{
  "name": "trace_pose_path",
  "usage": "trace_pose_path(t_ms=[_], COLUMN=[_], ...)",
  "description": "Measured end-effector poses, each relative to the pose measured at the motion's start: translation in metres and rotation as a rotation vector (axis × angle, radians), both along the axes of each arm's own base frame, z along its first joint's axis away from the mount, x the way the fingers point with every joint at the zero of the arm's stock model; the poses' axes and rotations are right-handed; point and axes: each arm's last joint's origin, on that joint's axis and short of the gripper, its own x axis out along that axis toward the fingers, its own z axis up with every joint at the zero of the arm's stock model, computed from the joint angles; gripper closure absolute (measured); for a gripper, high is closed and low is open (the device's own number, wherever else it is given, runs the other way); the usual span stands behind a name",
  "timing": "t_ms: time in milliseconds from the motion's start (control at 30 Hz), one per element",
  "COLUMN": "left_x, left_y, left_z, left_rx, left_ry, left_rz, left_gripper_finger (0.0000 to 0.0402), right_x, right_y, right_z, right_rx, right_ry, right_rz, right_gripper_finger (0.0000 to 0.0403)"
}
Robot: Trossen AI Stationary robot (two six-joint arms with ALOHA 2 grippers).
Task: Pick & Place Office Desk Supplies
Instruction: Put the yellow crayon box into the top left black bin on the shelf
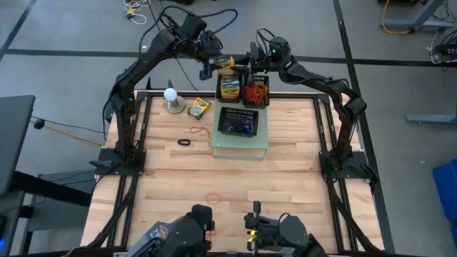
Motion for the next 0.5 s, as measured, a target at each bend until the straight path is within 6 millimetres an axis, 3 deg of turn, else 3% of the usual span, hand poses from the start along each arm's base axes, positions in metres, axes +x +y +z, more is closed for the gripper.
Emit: trace_pose_path(t_ms=[333,500], left_x=[-0.001,-0.0009], left_y=[-0.001,-0.001], left_z=[-0.0016,-0.0015], left_rx=[-0.02,-0.024], left_ry=[0.013,0.01], left_rz=[-0.001,0.007], left_gripper_finger=[0.0288,0.0306], right_x=[-0.0004,-0.0046], right_y=[-0.0004,-0.0024], right_z=[-0.0002,0.0005], right_rx=[0.009,0.03], right_ry=[0.002,0.016], right_rz=[-0.003,-0.03], right_gripper_finger=[0.0287,0.0257])
